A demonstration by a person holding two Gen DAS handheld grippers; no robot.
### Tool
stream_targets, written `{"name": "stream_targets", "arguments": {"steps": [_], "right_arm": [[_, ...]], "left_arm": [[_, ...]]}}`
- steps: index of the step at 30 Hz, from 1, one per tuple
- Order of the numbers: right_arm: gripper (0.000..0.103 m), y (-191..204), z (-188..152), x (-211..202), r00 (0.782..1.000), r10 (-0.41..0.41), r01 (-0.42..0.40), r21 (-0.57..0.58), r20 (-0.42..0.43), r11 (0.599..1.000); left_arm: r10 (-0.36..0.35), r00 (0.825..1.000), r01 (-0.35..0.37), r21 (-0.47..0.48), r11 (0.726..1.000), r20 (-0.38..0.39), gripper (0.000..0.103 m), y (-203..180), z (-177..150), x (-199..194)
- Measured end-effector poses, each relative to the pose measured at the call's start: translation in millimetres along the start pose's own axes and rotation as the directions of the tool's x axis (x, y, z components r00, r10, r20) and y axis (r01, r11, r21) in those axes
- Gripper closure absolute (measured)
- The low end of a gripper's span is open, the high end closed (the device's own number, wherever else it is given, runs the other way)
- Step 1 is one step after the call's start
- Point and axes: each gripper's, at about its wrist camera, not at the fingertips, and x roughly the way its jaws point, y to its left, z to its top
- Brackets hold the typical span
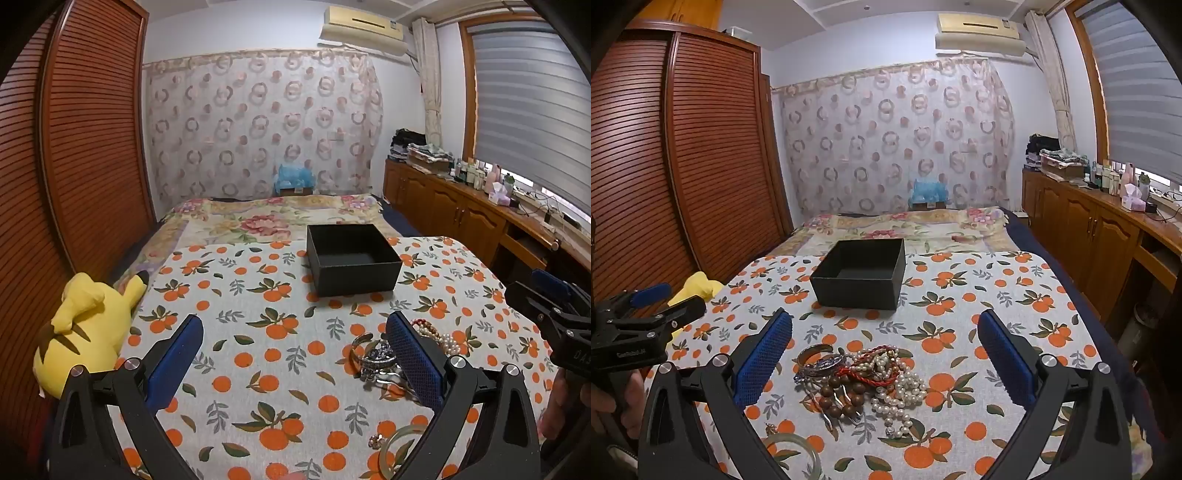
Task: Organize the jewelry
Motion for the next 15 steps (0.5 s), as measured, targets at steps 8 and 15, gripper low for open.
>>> {"name": "stream_targets", "arguments": {"steps": [8,15], "right_arm": [[0.002,-0.4,0.3,0.0,1.0,-0.001,0.001,0.0,-0.001,1.0],[0.002,0.5,0.9,-1.3,1.0,0.0,0.0,0.0,0.001,1.0]], "left_arm": [[0.002,1.0,-0.002,0.002,1.0,0.004,0.007,-0.3,-0.1,-0.2],[-0.003,1.0,0.003,-0.001,1.0,0.01,0.007,1.9,1.4,-2.2]]}}
